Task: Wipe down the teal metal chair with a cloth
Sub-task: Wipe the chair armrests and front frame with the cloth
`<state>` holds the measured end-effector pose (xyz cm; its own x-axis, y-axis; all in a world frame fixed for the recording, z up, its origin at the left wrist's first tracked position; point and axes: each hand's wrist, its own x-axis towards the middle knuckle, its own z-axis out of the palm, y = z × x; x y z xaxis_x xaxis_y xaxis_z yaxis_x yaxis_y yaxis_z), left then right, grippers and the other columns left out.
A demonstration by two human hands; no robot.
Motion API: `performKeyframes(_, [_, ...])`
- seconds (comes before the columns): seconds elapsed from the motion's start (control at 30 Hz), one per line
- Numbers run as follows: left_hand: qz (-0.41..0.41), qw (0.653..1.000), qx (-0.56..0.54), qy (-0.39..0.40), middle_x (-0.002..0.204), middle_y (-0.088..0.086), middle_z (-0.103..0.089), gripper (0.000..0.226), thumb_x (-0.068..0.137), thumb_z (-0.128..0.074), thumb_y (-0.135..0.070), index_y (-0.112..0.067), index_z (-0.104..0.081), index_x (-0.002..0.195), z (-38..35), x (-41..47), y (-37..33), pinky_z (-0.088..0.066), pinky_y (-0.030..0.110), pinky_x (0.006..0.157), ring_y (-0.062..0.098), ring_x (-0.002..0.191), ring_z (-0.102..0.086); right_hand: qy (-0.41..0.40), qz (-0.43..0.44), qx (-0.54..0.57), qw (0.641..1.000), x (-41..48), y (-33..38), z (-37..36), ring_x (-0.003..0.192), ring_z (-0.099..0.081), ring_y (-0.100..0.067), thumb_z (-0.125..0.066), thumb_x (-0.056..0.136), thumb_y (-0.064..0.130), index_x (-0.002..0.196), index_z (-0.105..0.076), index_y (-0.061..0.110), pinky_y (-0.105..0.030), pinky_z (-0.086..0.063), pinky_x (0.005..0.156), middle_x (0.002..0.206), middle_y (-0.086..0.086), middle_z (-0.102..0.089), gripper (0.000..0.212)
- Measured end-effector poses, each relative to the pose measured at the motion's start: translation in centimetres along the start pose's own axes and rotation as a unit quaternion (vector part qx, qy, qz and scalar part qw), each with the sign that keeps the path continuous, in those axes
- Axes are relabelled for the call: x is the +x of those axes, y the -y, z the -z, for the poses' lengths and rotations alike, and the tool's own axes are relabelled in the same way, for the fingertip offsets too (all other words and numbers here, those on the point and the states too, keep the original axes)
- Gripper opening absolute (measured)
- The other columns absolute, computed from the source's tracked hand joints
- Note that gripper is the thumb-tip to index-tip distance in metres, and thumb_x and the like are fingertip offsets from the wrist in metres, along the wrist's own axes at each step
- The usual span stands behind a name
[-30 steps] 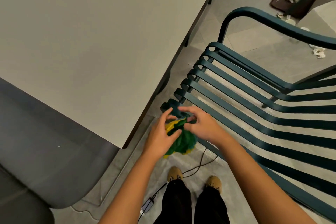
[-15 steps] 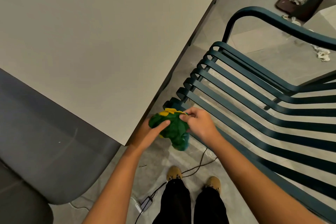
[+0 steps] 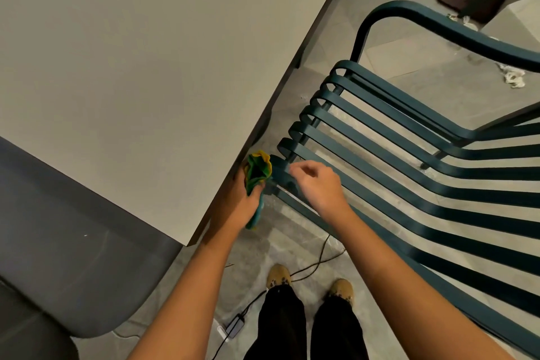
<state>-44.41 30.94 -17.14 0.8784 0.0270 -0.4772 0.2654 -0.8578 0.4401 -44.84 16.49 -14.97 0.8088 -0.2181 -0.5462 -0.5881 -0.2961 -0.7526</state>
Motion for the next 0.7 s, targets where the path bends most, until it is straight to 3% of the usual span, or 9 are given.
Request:
performKeyframes(0.13, [-0.041,0.999,-0.02,0.001,0.128,0.012,-0.046,0.038,0.095,-0.043,-0.028,-0.011,-0.046,0.129,-1.0,0.5,0.0,-0.033,0.026,0.077,0.028,0.11,-0.049,-0.05,0.023,-0.053,0.997,0.6,-1.8,0.1,0.09,-0.047,-0.01,-0.048,0.093,0.015,0.111,-0.061,0.009,-0.021,-0.036,0.079,0.111,-0.009,-0.058,0.024])
performKeyframes(0.23, [-0.082,0.996,-0.009,-0.037,0.122,0.011,-0.049,0.038,0.094,-0.046,-0.026,-0.013,-0.048,0.129,-1.5,0.3,0.3,-0.038,0.029,0.074,0.028,0.103,-0.052,-0.055,0.012,-0.046,0.997,1.0,-2.7,-0.1,0.091,-0.049,-0.012,-0.046,0.093,0.013,0.114,-0.059,0.008,-0.022,-0.036,0.079,0.111,-0.011,-0.059,0.025])
performKeyframes(0.3, [-0.12,0.992,-0.015,-0.046,0.123,0.006,-0.048,0.046,0.093,-0.048,-0.025,-0.024,-0.039,0.138,-1.8,-0.2,0.3,-0.046,0.036,0.08,0.025,0.102,-0.053,-0.052,0.002,-0.041,0.998,1.2,-3.2,-0.3,0.091,-0.05,-0.015,-0.045,0.093,0.012,0.115,-0.057,0.009,-0.023,-0.037,0.08,0.111,-0.012,-0.059,0.026])
performKeyframes(0.4, [-0.132,0.99,0.044,-0.019,0.131,0.002,-0.039,0.059,0.095,-0.042,-0.03,-0.033,-0.013,0.145,-2.5,-0.9,-0.6,-0.046,0.041,0.089,0.022,0.107,-0.05,-0.05,0.007,-0.049,0.998,1.0,-3.5,-0.7,0.096,-0.053,-0.017,-0.045,0.093,0.012,0.118,-0.055,0.008,-0.025,-0.04,0.083,0.113,-0.012,-0.059,0.028])
performKeyframes(0.53, [-0.072,0.989,0.129,-0.014,0.139,0.008,-0.032,0.06,0.097,-0.028,-0.041,-0.033,0.007,0.145,-3.5,-0.8,-1.8,-0.049,0.038,0.081,0.024,0.103,-0.054,-0.058,0.021,-0.046,0.997,0.6,-3.6,-1.0,0.098,-0.053,-0.016,-0.044,0.093,0.011,0.119,-0.055,0.005,-0.022,-0.039,0.083,0.115,-0.012,-0.059,0.029])
performKeyframes(0.63, [-0.039,0.993,0.11,-0.003,0.141,0.01,-0.029,0.056,0.097,-0.03,-0.039,-0.035,-0.003,0.145,-3.3,-1.0,-2.6,-0.049,0.034,0.077,0.025,0.106,-0.053,-0.055,0.009,-0.045,0.997,0.9,-3.5,-0.9,0.096,-0.054,-0.016,-0.044,0.093,0.011,0.115,-0.058,0.005,-0.023,-0.04,0.081,0.113,-0.012,-0.061,0.026])
performKeyframes(0.7, [-0.017,0.999,0.044,-0.004,0.132,0.012,-0.037,0.046,0.097,-0.031,-0.036,-0.027,-0.026,0.142,-2.9,-0.8,-2.9,-0.044,0.031,0.074,0.024,0.103,-0.052,-0.049,0.004,-0.054,0.997,1.1,-3.5,-0.7,0.097,-0.057,-0.021,-0.045,0.093,0.011,0.108,-0.063,0.005,-0.023,-0.041,0.08,0.11,-0.013,-0.063,0.024])
